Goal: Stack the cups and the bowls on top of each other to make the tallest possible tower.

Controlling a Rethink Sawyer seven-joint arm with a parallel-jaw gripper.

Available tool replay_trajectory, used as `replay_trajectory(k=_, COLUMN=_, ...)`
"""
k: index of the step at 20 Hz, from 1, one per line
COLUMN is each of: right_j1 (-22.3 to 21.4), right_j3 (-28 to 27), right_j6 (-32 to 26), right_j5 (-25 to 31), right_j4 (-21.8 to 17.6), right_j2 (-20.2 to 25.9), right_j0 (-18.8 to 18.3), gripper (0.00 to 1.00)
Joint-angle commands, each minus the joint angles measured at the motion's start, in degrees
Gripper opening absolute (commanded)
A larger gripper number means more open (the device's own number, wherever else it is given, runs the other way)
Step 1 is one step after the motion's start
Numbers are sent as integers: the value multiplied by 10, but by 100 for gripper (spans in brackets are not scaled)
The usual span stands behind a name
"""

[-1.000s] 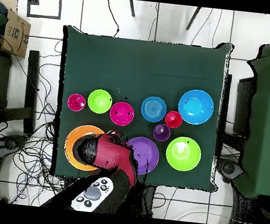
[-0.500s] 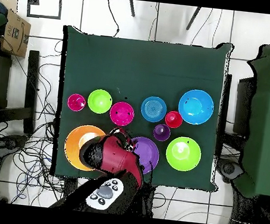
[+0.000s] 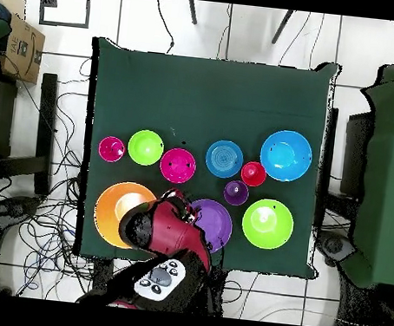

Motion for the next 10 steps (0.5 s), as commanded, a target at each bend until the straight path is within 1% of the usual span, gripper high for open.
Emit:
replay_trajectory(k=1, right_j1=55, right_j3=35, right_j6=107, right_j5=-83, right_j4=-7, right_j2=98, right_j0=-20, gripper=100)
replay_trajectory(k=6, right_j1=55, right_j3=45, right_j6=115, right_j5=-119, right_j4=-8, right_j2=114, right_j0=-32, gripper=100)
replay_trajectory(k=10, right_j1=60, right_j3=48, right_j6=117, right_j5=-132, right_j4=0, right_j2=117, right_j0=-29, gripper=100)
